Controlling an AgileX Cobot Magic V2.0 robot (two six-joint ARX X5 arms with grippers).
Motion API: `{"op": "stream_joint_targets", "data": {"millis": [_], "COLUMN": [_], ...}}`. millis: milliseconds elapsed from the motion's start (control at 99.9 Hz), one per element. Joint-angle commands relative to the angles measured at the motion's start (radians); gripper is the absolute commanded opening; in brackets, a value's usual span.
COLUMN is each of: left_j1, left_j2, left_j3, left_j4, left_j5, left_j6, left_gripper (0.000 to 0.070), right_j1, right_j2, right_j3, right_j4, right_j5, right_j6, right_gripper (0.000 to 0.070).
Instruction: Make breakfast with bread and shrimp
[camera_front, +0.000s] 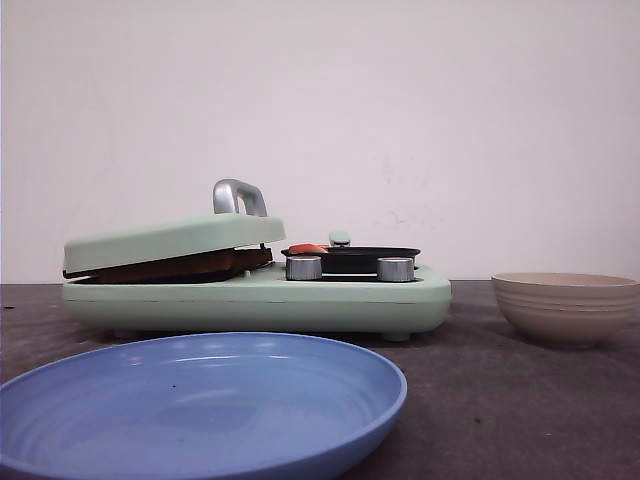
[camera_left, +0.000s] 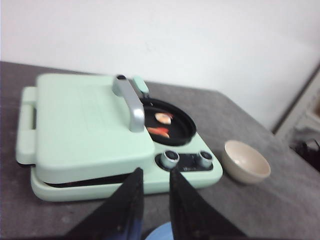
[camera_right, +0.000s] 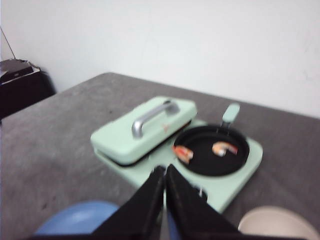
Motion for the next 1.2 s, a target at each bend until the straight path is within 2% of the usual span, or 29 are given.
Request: {"op": "stream_joint_targets", "data": {"millis": [0,210,370,571,761,851,1191], "left_j1": [-0.002,-0.002,-0.004,-0.004,-0.004,-0.004,-0.004], "left_j2": [-0.044,-0.219,-0.212,-0.213,-0.213,-0.213,-0.213], "left_j3": [-0.016,-0.137,-0.15,-0.156,-0.155,-0.154,-0.154], "left_j4": [0.018,0.016,-0.019,-0.127,-0.145,-0.145,-0.144], "left_j5": [-0.014,-0.034,-0.043,-0.043,-0.043,-0.042,-0.043], "left_j6": [-0.048,-0.163,-0.119,-0.093,-0.138,-0.198,-0.199], "left_gripper": [0.0,0.0001,0.0001,0.0,0.0,0.0,0.0], "right_j1": [0.005,0.005,0.005,0.005,0.005,0.005,0.005], "right_j2": [-0.058,-0.308,-0.435,-0.467,-0.467,-0.467,-0.467], "right_j3": [-0.096,-0.393,-0.52,-0.542,-0.542,-0.542,-0.542], "right_j4": [0.014,0.09,0.115,0.134,0.13,0.129,0.137], "right_j5": [0.004,0.024,0.032,0.058,0.076,0.074,0.076], "right_j6": [0.024,0.163,0.233,0.243,0.32,0.378,0.378], "right_gripper": [0.0,0.0,0.0,0.0,0.0,0.0,0.0]}}
